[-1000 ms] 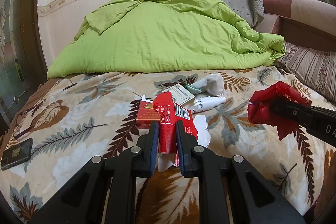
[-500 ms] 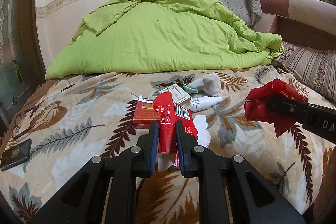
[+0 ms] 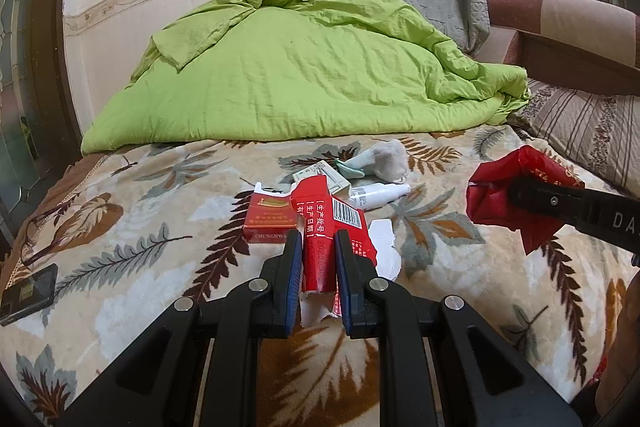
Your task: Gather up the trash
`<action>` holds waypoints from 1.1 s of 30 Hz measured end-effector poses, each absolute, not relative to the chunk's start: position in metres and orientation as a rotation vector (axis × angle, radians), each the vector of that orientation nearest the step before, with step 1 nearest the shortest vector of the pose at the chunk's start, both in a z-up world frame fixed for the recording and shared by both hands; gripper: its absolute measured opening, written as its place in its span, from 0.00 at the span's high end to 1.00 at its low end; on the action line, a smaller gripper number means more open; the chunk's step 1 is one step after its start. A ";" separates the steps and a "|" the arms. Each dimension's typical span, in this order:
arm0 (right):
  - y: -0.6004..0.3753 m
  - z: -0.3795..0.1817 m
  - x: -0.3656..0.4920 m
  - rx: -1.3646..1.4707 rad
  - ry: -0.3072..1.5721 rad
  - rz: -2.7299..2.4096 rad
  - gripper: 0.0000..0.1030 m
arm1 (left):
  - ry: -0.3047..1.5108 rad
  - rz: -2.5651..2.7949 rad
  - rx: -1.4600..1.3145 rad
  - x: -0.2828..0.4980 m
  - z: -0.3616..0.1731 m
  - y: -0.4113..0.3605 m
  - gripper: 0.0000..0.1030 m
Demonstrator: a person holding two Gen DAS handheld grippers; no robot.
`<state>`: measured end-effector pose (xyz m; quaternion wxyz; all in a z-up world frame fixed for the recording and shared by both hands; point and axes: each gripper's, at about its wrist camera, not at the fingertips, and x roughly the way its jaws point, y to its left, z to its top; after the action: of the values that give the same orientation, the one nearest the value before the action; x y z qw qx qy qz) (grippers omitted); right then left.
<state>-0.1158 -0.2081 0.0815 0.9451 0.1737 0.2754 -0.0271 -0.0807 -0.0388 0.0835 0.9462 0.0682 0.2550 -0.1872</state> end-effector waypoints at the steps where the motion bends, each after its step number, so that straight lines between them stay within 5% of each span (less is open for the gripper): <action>1: -0.210 0.082 -0.120 0.368 0.555 -0.057 0.84 | 0.517 -0.385 0.134 -0.083 0.085 -0.038 0.85; 33: -0.348 0.130 -0.426 0.502 0.433 -0.399 0.84 | 0.471 -0.951 0.189 -0.276 0.159 -0.154 0.85</action>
<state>-0.4260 -0.3477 0.1302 0.9262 0.2446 0.2110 -0.1945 -0.2759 -0.1539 0.1592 0.8582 0.0902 0.2241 -0.4529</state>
